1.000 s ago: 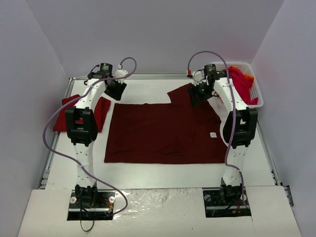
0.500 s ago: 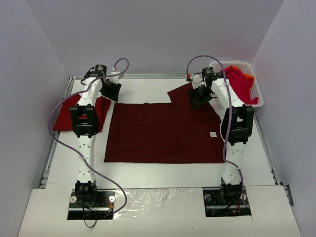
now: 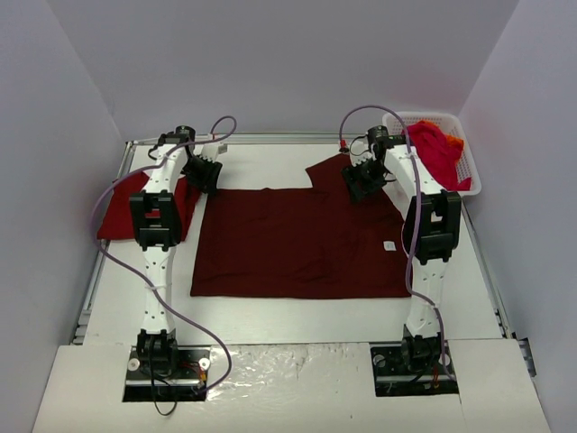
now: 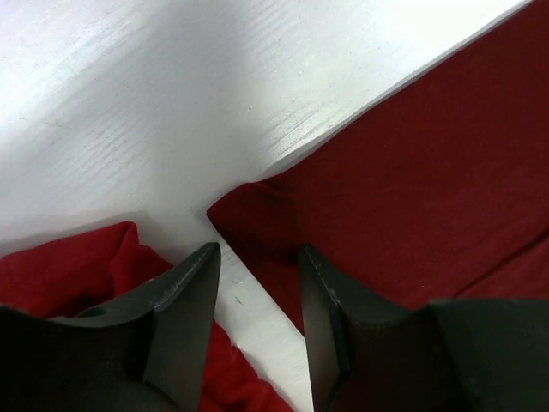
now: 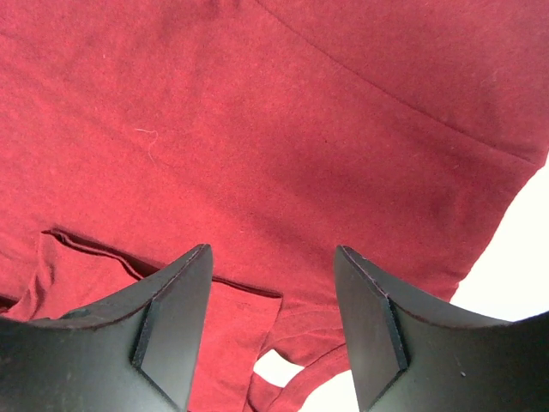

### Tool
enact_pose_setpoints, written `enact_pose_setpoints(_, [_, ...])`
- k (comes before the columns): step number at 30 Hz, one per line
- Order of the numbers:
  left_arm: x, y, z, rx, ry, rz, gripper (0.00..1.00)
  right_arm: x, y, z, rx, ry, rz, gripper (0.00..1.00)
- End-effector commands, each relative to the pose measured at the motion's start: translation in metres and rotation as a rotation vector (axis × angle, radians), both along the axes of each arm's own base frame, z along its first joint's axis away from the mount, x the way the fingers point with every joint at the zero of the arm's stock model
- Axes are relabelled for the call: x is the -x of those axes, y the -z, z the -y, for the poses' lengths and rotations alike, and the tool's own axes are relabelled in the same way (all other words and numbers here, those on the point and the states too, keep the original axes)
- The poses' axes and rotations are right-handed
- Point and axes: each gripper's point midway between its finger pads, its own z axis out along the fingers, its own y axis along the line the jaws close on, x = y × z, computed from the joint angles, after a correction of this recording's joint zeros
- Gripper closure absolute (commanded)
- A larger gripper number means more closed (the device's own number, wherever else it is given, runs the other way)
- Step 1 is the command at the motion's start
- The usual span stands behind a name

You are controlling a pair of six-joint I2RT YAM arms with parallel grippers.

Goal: Fold and stack the t-shirts
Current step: Grap the side of the flattened tshirt furthest away from the robot with both arms

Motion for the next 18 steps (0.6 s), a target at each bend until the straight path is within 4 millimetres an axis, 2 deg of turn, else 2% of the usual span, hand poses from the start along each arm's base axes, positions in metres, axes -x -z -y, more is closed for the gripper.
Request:
enact_pose_setpoints(1, [-0.004, -0.013, -0.004, 0.006, 0.010, 0.029, 0.60, 0.012, 0.006, 0.005, 0.017, -0.007, -0.046, 0.46])
enact_pose_setpoints(18, [-0.008, -0.009, 0.006, 0.052, 0.012, 0.025, 0.59, 0.012, 0.019, 0.008, 0.049, -0.010, -0.067, 0.46])
